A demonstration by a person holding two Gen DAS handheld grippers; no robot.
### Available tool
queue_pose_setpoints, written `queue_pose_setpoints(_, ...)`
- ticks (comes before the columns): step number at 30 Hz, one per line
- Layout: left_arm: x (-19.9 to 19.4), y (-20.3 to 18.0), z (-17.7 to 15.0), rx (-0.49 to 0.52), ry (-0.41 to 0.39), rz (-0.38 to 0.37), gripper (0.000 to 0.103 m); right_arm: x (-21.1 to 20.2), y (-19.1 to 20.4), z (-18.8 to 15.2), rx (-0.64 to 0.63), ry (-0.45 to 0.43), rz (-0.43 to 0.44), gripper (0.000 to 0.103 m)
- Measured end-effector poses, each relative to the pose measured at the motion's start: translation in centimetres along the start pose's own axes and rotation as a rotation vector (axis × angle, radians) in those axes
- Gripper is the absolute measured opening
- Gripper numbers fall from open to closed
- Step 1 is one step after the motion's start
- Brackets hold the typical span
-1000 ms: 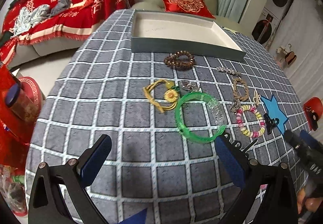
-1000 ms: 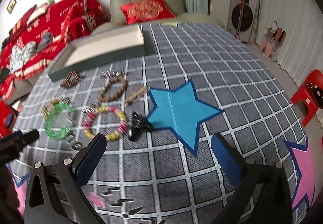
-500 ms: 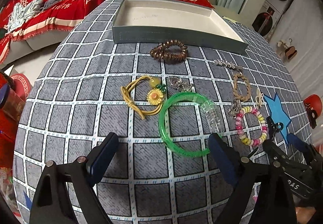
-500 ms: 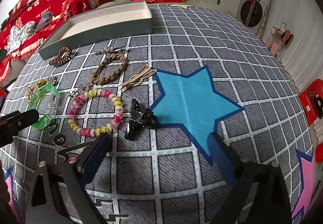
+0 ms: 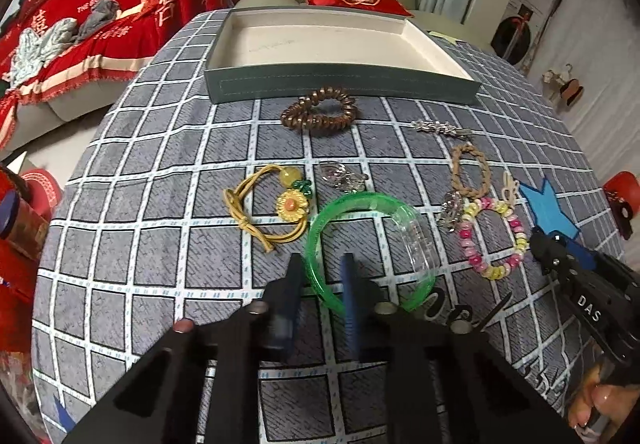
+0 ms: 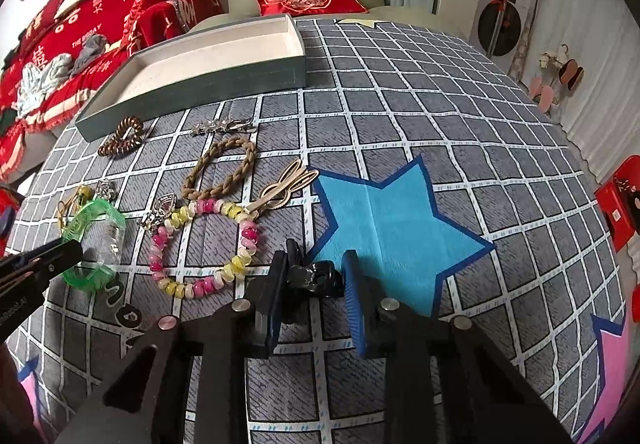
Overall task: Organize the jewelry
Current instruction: 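Grasp the black hair claw clip with the right tool while the left tool grasps the green bangle, then carry both items into the tray while the right tool releases the black clip there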
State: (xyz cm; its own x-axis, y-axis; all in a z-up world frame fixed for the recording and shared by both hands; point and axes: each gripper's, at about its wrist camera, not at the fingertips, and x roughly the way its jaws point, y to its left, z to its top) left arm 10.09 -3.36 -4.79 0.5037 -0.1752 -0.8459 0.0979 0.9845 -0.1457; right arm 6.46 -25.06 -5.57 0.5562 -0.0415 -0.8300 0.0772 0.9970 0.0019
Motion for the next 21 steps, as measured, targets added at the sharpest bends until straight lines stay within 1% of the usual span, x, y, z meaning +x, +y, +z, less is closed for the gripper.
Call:
queue_pose_setpoints(1, 0.0, 0.1, 0.0, -0.003, 0.003, -0.018, 0.027, 0.0, -0.1, 0.0, 0.003, 0.001, 0.003, 0.03)
queue_pose_setpoints(3, -0.1, 0.3, -0.2, -0.011, 0.009, -0.05, 0.024, -0.2, -0.3, 0.0, 0.012, 0.0, 0.009, 0.028)
queue_pose_setpoints(5, -0.3, 0.3, -0.4, -0.011, 0.008, -0.065, 0.024, -0.5, -0.6, 0.0, 0.031, -0.002, 0.018, 0.026)
queue_pose_setpoints(11, -0.8, 0.3, -1.1, 0.016, -0.004, -0.096, 0.024, -1.0, -1.6, -0.4, 0.09, 0.006, 0.046, 0.026)
queue_pose_setpoints(15, -1.6, 0.7, -1.3, 0.011, -0.013, -0.122, 0.024, -1.5, -2.0, -0.7, 0.117, 0.005, 0.06, 0.026)
queue_pose_setpoints(21, -3.2, 1.4, -0.6, 0.012, -0.034, -0.156, 0.024, -3.1, -1.7, -0.5, 0.108, -0.018, 0.069, 0.026)
